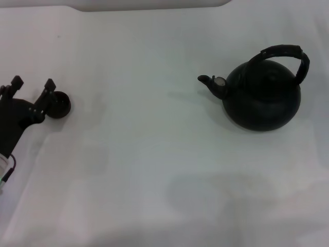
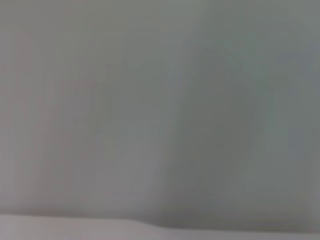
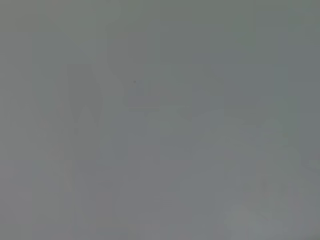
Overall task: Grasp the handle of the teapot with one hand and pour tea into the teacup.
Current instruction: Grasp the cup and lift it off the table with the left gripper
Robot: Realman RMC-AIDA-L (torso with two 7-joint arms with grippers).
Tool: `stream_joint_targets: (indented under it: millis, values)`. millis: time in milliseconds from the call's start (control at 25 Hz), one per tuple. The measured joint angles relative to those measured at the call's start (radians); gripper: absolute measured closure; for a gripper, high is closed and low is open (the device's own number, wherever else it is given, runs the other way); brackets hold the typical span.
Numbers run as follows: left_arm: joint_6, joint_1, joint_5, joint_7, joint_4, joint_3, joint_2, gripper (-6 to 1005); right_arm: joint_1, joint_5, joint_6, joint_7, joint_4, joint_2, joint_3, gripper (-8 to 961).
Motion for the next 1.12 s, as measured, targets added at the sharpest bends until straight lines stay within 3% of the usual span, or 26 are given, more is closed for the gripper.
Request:
stream_joint_targets:
  millis: [1120]
  values:
    - [0.121, -0.028, 0.078, 0.045, 0.0, -0.002, 0.002, 182, 0.02, -0.002, 0.0, 0.0, -0.001, 0.002, 0.0, 277]
